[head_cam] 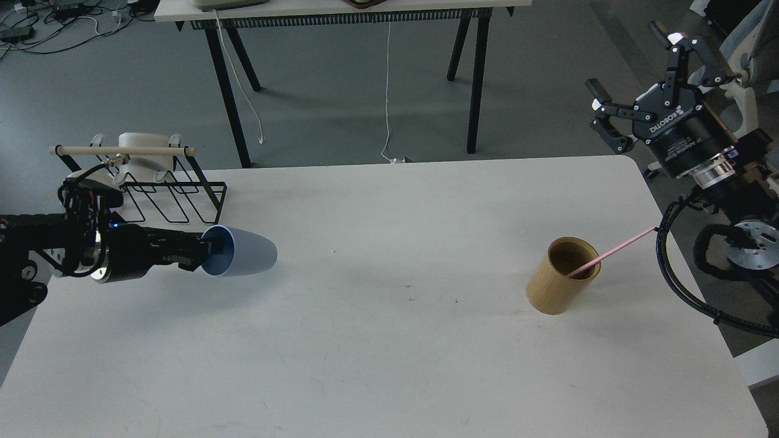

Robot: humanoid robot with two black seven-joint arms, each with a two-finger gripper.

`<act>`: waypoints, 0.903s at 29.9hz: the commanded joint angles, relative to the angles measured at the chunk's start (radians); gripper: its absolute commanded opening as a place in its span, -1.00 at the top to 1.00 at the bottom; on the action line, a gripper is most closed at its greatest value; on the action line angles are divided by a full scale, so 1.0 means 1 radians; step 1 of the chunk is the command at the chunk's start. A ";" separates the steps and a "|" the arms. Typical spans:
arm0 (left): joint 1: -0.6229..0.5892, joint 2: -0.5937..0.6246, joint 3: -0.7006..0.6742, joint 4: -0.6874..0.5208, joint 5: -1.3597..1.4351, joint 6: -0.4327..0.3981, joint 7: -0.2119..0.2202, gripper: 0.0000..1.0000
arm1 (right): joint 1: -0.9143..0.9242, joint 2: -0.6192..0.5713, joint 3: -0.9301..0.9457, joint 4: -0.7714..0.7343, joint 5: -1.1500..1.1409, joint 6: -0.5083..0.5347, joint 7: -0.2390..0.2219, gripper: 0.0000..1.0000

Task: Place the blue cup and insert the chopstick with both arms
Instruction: 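Lift the blue cup with the left gripper and turn it upright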

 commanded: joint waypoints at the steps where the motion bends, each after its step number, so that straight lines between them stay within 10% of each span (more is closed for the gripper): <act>1: -0.116 -0.137 0.013 0.015 -0.010 -0.079 0.000 0.93 | 0.000 -0.032 0.055 -0.082 0.009 0.000 0.000 -1.00; 27: -0.569 -0.821 0.673 0.486 0.024 -0.174 0.000 0.89 | -0.052 -0.070 0.064 -0.188 0.010 0.000 0.000 -1.00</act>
